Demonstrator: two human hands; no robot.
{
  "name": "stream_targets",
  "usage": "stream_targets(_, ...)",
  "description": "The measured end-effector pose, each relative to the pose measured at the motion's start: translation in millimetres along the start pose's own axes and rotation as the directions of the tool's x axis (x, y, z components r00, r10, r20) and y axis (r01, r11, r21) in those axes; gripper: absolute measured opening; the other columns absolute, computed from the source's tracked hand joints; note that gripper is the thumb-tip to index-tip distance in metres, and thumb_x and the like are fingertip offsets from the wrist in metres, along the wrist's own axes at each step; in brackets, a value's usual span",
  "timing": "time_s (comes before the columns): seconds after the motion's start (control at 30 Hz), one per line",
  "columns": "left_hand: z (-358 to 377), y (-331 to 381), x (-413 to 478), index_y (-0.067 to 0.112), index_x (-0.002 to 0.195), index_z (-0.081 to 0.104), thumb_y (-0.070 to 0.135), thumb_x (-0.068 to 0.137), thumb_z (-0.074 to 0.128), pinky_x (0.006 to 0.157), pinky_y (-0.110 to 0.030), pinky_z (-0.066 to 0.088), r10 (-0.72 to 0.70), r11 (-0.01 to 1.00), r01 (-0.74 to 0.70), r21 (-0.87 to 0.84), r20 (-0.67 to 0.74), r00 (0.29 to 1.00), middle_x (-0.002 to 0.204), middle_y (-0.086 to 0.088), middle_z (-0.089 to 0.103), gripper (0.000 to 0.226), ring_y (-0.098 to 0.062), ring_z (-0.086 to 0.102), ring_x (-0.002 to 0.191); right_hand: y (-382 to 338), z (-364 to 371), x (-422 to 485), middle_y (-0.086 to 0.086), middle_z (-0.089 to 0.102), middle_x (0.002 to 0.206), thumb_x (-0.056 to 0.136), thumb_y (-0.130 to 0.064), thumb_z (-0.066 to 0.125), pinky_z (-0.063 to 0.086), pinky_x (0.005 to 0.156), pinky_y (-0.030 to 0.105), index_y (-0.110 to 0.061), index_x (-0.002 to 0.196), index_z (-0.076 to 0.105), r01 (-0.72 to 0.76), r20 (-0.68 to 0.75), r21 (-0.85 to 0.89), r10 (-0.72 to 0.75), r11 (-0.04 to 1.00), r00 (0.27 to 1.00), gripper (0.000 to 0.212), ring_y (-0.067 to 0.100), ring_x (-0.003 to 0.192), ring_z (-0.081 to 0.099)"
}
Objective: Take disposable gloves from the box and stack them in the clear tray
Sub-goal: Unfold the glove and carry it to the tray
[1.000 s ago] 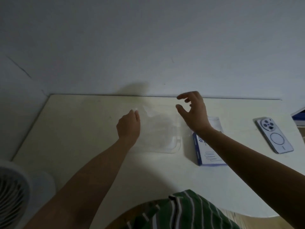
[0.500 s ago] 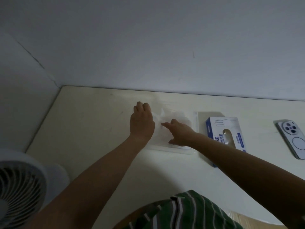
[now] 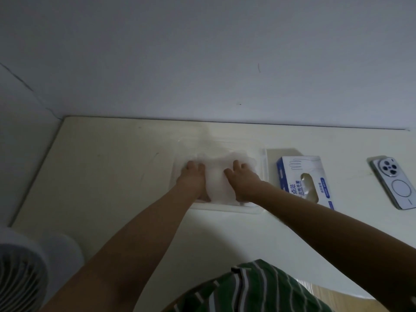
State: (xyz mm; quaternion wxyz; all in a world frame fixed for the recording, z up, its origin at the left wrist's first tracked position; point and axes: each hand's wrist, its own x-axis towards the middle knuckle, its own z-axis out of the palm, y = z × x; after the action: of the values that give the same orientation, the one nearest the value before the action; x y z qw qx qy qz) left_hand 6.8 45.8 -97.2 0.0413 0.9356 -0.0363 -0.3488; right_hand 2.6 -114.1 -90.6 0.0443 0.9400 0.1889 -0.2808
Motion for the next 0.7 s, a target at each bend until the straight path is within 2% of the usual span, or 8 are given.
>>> stream_targets(0.17, 6.7, 0.7, 8.8, 0.007, 0.152, -0.003, 0.052, 0.07, 0.079, 0.115, -0.04, 0.028, -0.015, 0.997, 0.016, 0.071, -0.009, 1.0, 0.151, -0.022, 0.009, 0.124, -0.038, 0.017, 0.14, -6.0, 15.2, 10.2, 0.026, 0.01, 0.153, 0.087, -0.022, 0.067, 0.026, 0.109, 0.039, 0.001, 0.151, 0.002, 0.014, -0.004, -0.035, -0.014, 0.999, 1.0, 0.094, 0.04, 0.137, 0.021)
stream_targets(0.33, 6.7, 2.7, 14.3, 0.002, 0.15, -0.007, 0.057, 0.073, 0.074, 0.114, -0.039, 0.026, -0.02, 0.99, 0.022, 0.14, -0.011, 1.0, 0.152, -0.025, 0.011, 0.125, -0.038, 0.015, 0.141, -9.1, 19.4, 21.5, 0.02, 0.013, 0.153, 0.086, -0.015, 0.064, 0.035, 0.105, 0.042, 0.0, 0.15, 0.006, -0.017, 0.004, 0.037, 0.017, 0.999, 1.0, 0.087, 0.039, 0.135, 0.026)
stream_targets(0.43, 4.5, 2.6, 10.3, 0.007, 0.152, -0.002, 0.049, 0.071, 0.079, 0.111, -0.041, 0.033, -0.036, 0.998, 0.036, 0.049, 0.009, 0.999, 0.151, -0.023, 0.01, 0.122, -0.038, 0.02, 0.14, -6.6, 16.7, 21.8, 0.022, 0.02, 0.149, 0.085, -0.018, 0.065, 0.036, 0.106, 0.04, 0.002, 0.149, 0.012, 0.016, -0.006, 0.002, -0.016, 1.0, 1.0, 0.085, 0.039, 0.133, 0.03)
stream_targets(0.5, -0.9, 0.7, 5.4, 0.015, 0.151, 0.014, 0.041, 0.069, 0.083, 0.106, -0.041, 0.039, -0.042, 0.998, 0.042, -0.053, -0.005, 0.999, 0.149, -0.018, 0.018, 0.11, -0.036, 0.032, 0.135, -2.7, 9.8, 18.6, 0.023, 0.026, 0.146, 0.086, -0.025, 0.067, 0.033, 0.105, 0.037, 0.002, 0.148, 0.017, 0.04, 0.006, 0.0, -0.04, 0.999, 0.999, 0.084, 0.037, 0.132, 0.031)
stream_targets(0.6, -14.7, 0.8, -4.0, 0.019, 0.14, 0.04, 0.035, 0.078, 0.073, 0.098, -0.036, 0.042, -0.05, 0.997, 0.047, -0.056, -0.051, 0.997, 0.142, -0.013, 0.034, 0.072, -0.032, 0.042, 0.128, 4.9, -10.9, 7.0, 0.018, 0.039, 0.138, 0.084, -0.035, 0.072, 0.037, 0.102, 0.034, -0.004, 0.139, 0.044, 0.06, 0.036, 0.154, -0.066, 0.986, 0.997, 0.069, 0.032, 0.125, 0.043)
stream_targets(0.7, -28.9, 12.4, -13.2, 0.017, 0.134, 0.052, 0.031, 0.089, 0.059, 0.095, -0.036, 0.042, -0.096, 0.995, 0.095, -0.019, -0.165, 0.982, 0.134, -0.012, 0.044, 0.048, -0.03, 0.044, 0.124, 15.5, -34.6, -12.2, 0.01, 0.052, 0.129, 0.088, -0.032, 0.068, 0.042, 0.102, 0.035, -0.013, 0.128, 0.06, 0.161, -0.166, 0.333, -0.11, 0.929, 0.98, 0.046, 0.025, 0.117, 0.051)
